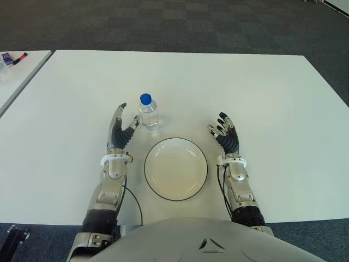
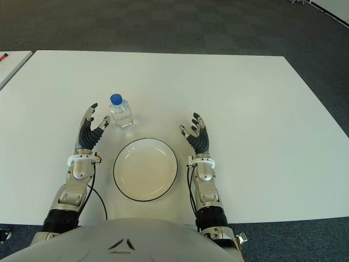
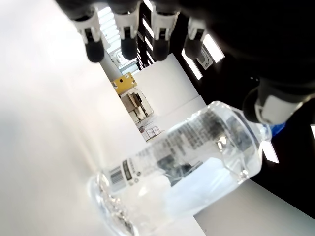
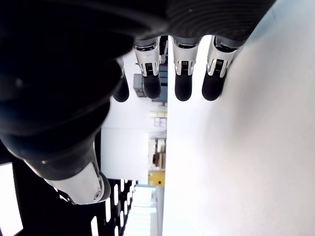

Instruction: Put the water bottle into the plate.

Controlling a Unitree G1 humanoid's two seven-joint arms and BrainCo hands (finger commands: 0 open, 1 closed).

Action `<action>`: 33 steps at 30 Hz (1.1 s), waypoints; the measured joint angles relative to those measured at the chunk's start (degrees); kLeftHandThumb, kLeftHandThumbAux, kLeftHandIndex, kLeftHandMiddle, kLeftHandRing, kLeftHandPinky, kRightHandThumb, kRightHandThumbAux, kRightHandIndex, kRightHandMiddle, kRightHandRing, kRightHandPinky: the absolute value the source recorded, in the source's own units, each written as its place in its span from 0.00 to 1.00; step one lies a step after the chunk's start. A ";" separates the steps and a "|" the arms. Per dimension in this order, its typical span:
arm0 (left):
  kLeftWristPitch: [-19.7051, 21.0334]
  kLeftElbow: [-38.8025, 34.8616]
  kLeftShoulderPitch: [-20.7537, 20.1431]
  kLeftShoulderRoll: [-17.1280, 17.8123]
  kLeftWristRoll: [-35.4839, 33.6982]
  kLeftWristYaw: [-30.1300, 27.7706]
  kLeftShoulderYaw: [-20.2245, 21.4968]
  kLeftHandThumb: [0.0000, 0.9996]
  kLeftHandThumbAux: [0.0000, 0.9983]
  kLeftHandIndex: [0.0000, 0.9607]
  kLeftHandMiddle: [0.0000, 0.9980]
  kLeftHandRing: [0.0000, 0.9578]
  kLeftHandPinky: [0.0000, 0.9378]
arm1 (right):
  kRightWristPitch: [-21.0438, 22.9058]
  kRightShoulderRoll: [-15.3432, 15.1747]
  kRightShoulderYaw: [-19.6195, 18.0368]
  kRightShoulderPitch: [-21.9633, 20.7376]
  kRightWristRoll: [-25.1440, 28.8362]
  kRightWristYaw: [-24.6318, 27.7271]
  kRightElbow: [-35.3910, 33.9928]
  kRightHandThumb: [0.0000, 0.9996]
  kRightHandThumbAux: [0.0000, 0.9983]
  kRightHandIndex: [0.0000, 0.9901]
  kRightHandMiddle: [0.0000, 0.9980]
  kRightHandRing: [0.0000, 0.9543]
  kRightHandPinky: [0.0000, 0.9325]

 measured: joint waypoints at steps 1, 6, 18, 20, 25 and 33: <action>0.01 0.00 0.00 0.00 -0.06 0.00 0.00 0.44 0.37 0.00 0.00 0.00 0.00 | 0.00 0.00 0.00 0.00 0.00 0.00 0.00 0.36 0.76 0.12 0.10 0.10 0.13; 0.01 0.00 0.00 0.01 -0.52 -0.03 0.00 0.45 0.36 0.00 0.00 0.00 0.00 | 0.01 0.01 0.00 0.00 -0.01 0.00 0.00 0.35 0.76 0.11 0.10 0.09 0.14; -0.59 0.65 -0.10 0.02 -1.39 -0.06 0.00 0.41 0.40 0.00 0.00 0.00 0.03 | -0.08 -0.01 0.02 -0.02 -0.27 -0.25 0.10 0.33 0.76 0.10 0.10 0.10 0.14; -0.95 0.88 -0.14 0.03 -1.60 -0.06 0.01 0.39 0.43 0.00 0.00 0.00 0.03 | -0.08 -0.04 0.03 -0.03 -0.33 -0.31 0.11 0.33 0.75 0.10 0.10 0.10 0.14; -2.62 1.80 -0.26 0.03 -2.75 -0.06 0.10 0.31 0.51 0.01 0.01 0.00 0.02 | -0.07 -0.10 0.08 -0.03 -0.51 -0.58 0.11 0.34 0.75 0.11 0.10 0.10 0.14; -8.94 5.03 -0.40 -1.20 -14.54 -6.32 1.59 0.20 0.60 0.02 0.02 0.01 0.04 | -0.05 -0.16 0.11 -0.03 -0.60 -0.65 0.11 0.35 0.76 0.11 0.10 0.10 0.14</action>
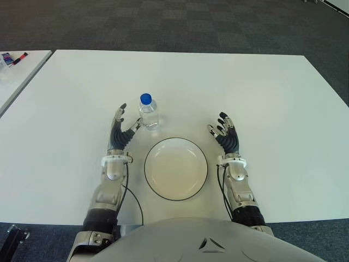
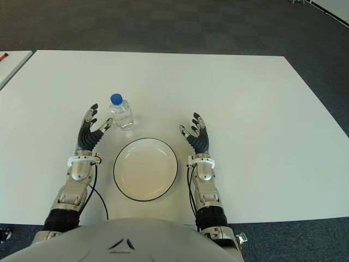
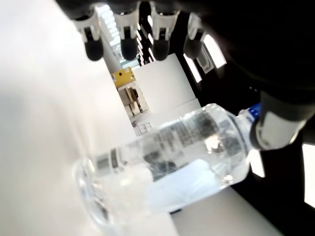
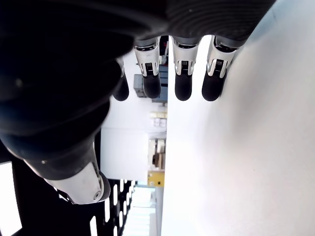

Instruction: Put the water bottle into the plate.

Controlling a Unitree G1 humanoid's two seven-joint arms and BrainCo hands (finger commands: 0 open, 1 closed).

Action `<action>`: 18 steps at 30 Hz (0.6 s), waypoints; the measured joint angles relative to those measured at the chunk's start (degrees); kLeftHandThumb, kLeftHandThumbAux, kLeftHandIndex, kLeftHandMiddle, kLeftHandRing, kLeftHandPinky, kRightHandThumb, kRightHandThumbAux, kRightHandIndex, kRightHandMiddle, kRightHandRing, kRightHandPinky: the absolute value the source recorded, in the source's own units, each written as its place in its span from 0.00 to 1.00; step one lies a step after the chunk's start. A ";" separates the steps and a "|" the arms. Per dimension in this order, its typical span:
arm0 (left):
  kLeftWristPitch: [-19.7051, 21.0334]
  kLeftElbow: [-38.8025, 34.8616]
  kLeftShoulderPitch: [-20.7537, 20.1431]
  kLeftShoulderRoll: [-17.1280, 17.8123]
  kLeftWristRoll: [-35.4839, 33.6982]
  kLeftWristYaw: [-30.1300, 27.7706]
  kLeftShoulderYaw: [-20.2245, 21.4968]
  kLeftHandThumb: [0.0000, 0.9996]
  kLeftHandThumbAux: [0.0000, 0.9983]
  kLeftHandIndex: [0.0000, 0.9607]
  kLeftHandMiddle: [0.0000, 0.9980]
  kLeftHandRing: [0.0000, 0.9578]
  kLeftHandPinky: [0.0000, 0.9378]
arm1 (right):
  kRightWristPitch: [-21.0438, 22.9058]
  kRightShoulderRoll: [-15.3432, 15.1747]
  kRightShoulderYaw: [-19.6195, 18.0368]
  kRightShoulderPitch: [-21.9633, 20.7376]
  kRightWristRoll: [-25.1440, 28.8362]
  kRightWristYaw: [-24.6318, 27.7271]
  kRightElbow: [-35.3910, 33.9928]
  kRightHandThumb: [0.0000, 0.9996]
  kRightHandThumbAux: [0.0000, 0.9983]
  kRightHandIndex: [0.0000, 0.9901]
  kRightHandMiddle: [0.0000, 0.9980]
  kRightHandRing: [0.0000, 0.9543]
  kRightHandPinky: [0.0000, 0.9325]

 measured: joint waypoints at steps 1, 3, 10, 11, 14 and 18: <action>-0.69 0.29 0.00 -0.28 -1.62 -1.07 0.24 0.19 0.61 0.02 0.02 0.01 0.04 | 0.00 0.00 0.00 0.00 0.00 0.00 0.00 0.35 0.76 0.11 0.10 0.10 0.14; -1.66 0.66 -0.01 -0.66 -3.69 -2.44 0.61 0.19 0.63 0.03 0.02 0.01 0.04 | 0.00 0.00 0.00 0.00 0.00 0.00 0.00 0.34 0.76 0.11 0.10 0.10 0.14; -3.69 2.29 -0.36 -1.10 -6.28 -4.32 1.08 0.18 0.65 0.04 0.02 0.01 0.03 | 0.00 0.00 0.01 -0.02 -0.01 -0.01 0.03 0.33 0.76 0.10 0.10 0.10 0.14; -3.92 2.56 -0.44 -1.09 -6.41 -4.40 1.13 0.17 0.65 0.04 0.02 0.01 0.03 | -0.01 0.00 0.01 -0.03 -0.01 -0.01 0.04 0.33 0.76 0.10 0.10 0.10 0.14; -4.65 3.17 -0.66 -1.09 -6.57 -4.53 1.24 0.17 0.65 0.03 0.01 0.01 0.02 | -0.01 -0.01 0.01 -0.06 -0.01 -0.01 0.06 0.33 0.76 0.11 0.10 0.10 0.14; -5.33 3.69 -1.04 -1.10 -6.59 -4.57 1.30 0.15 0.66 0.03 0.01 0.00 0.01 | -0.01 -0.02 0.01 -0.14 -0.01 -0.02 0.18 0.34 0.76 0.11 0.10 0.10 0.14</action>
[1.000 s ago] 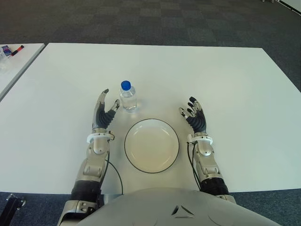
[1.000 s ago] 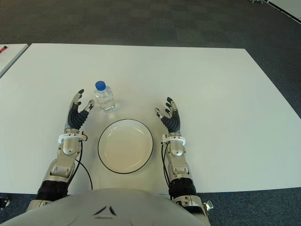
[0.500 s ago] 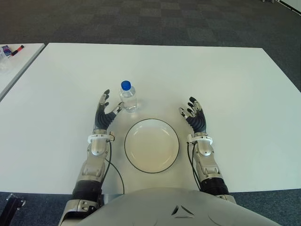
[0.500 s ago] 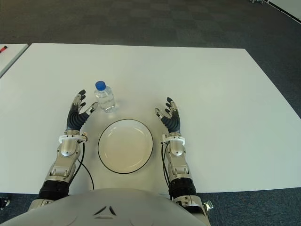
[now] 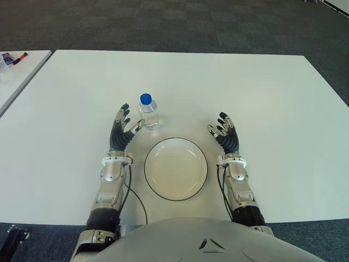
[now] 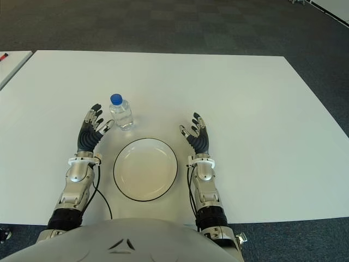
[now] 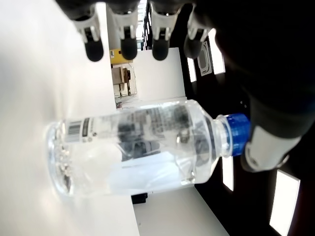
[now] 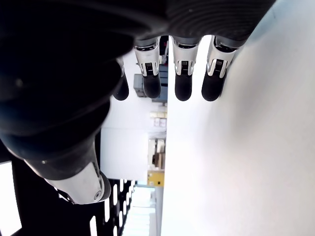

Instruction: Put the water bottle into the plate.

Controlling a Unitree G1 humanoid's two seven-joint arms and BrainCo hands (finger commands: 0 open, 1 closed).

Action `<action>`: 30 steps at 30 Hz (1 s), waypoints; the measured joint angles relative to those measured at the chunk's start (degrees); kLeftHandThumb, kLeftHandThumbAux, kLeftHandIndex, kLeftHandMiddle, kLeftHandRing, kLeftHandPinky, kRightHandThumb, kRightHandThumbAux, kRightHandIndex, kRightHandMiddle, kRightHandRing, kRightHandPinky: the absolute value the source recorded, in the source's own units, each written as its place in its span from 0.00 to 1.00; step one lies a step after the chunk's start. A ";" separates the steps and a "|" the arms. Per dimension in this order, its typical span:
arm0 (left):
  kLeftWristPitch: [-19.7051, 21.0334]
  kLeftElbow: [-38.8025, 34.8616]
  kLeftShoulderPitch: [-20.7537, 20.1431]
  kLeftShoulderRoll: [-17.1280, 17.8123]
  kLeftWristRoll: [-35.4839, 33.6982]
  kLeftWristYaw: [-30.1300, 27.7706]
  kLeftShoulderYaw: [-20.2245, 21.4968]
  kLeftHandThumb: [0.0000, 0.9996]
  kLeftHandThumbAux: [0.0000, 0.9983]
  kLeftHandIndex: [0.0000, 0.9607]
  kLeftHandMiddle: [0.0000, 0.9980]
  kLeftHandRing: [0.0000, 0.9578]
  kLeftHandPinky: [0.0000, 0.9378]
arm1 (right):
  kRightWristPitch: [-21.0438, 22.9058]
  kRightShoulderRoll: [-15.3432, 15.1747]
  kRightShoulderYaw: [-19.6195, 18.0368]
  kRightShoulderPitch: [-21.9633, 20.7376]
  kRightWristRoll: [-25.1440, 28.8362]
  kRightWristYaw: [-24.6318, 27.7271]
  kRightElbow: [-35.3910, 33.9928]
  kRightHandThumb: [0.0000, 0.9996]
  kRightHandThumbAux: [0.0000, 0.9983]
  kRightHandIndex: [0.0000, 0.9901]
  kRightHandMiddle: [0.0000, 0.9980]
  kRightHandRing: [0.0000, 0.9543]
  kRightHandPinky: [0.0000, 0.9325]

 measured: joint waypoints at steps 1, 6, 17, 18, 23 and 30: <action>-0.10 0.17 -0.11 0.00 0.01 0.00 0.03 0.15 0.67 0.03 0.01 0.00 0.01 | 0.00 0.00 0.00 -0.03 0.00 -0.01 0.04 0.34 0.76 0.11 0.10 0.10 0.14; -0.32 1.09 -0.36 -0.10 0.96 0.80 0.14 0.13 0.68 0.02 0.01 0.00 0.01 | -0.01 -0.01 0.00 -0.25 -0.16 -0.18 0.29 0.34 0.75 0.11 0.10 0.10 0.15; -0.71 2.28 -0.73 -0.04 4.94 3.92 0.08 0.07 0.72 0.02 0.00 0.00 0.00 | -0.01 0.04 0.01 -0.40 -0.67 -0.38 0.43 0.35 0.74 0.11 0.10 0.10 0.15; -0.75 2.46 -0.78 0.08 6.35 4.94 -0.05 0.07 0.73 0.01 0.00 0.00 0.00 | -0.01 0.05 0.01 -0.40 -0.68 -0.38 0.44 0.35 0.74 0.11 0.10 0.10 0.15; 0.40 2.69 -0.97 1.18 14.16 9.87 -1.04 0.02 0.76 0.01 0.00 0.00 0.00 | -0.01 0.06 0.02 -0.42 -0.82 -0.45 0.48 0.35 0.74 0.11 0.10 0.10 0.14; 6.90 -0.38 -0.93 2.35 20.45 11.91 -2.66 0.00 0.75 0.00 0.13 0.14 0.17 | 0.00 0.02 0.05 -0.44 -0.85 -0.45 0.50 0.34 0.75 0.11 0.10 0.10 0.14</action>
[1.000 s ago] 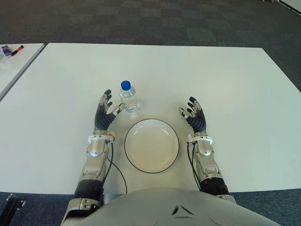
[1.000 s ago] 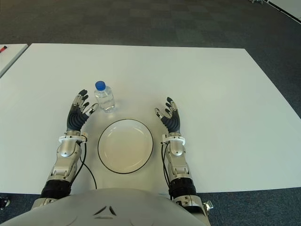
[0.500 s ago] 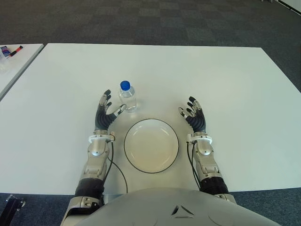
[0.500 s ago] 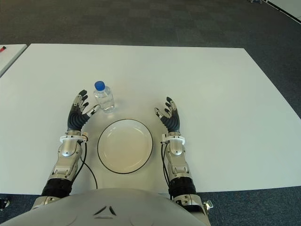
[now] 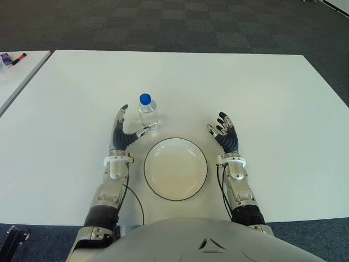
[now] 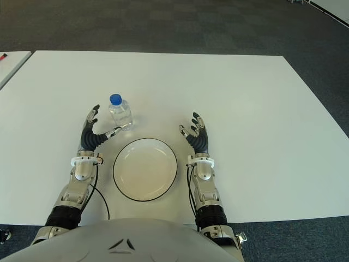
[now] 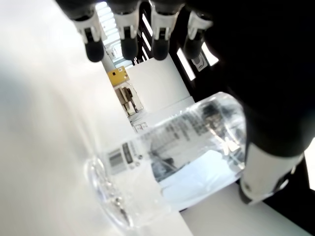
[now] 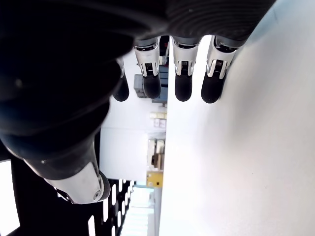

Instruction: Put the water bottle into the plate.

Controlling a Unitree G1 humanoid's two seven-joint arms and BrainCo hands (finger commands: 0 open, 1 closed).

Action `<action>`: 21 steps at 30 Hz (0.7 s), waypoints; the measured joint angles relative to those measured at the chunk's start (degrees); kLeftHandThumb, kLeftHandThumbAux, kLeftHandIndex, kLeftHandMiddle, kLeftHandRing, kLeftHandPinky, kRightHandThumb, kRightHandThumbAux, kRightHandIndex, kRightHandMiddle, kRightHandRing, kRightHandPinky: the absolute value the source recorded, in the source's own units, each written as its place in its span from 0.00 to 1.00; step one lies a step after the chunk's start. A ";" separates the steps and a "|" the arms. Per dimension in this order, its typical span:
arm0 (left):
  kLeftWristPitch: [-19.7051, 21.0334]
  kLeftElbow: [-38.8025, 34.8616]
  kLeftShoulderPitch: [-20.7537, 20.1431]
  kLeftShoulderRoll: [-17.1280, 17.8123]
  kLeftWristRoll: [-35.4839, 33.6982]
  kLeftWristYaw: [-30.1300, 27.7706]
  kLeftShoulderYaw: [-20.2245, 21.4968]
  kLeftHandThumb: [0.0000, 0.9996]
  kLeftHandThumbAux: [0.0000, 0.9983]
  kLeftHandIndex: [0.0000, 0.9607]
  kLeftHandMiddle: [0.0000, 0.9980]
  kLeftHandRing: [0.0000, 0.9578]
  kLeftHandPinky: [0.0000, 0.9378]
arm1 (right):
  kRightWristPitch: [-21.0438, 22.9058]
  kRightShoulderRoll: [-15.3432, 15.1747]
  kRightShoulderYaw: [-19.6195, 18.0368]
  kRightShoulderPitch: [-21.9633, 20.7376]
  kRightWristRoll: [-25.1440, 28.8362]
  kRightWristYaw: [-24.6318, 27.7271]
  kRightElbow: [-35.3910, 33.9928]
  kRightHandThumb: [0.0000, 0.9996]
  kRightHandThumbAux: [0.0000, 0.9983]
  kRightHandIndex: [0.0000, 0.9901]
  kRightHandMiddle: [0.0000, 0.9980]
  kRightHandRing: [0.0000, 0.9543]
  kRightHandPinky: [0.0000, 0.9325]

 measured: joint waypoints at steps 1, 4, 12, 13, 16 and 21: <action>0.82 -0.60 0.00 0.01 0.12 -0.02 -0.22 0.00 0.75 0.00 0.16 0.17 0.20 | 0.00 0.00 0.01 0.00 0.00 0.00 0.00 0.34 0.75 0.11 0.10 0.10 0.14; 2.78 -1.96 -0.18 0.01 0.34 -0.28 -0.57 0.00 0.75 0.01 0.21 0.24 0.26 | 0.00 0.01 0.03 -0.01 0.01 0.01 0.02 0.34 0.75 0.11 0.10 0.10 0.13; 4.79 -3.03 -2.02 0.25 -0.02 -2.11 -0.69 0.03 0.72 0.02 0.49 0.54 0.53 | 0.00 0.09 0.07 -0.12 -0.04 -0.16 0.18 0.34 0.74 0.11 0.10 0.10 0.14; 4.91 -3.02 -2.29 0.39 0.21 -2.07 -0.69 0.03 0.72 0.03 0.51 0.56 0.55 | 0.00 0.11 0.09 -0.13 -0.04 -0.16 0.18 0.34 0.74 0.11 0.10 0.10 0.14; 4.99 -2.03 -3.75 1.36 1.43 -1.84 -1.08 0.03 0.70 0.03 0.59 0.64 0.64 | 0.00 0.12 0.07 -0.14 -0.01 -0.16 0.19 0.34 0.74 0.11 0.10 0.10 0.14; 4.43 0.11 -6.08 2.43 2.06 -1.00 -1.75 0.03 0.67 0.02 0.64 0.70 0.71 | 0.00 0.22 0.14 -0.16 0.00 -0.13 0.17 0.34 0.75 0.11 0.10 0.10 0.14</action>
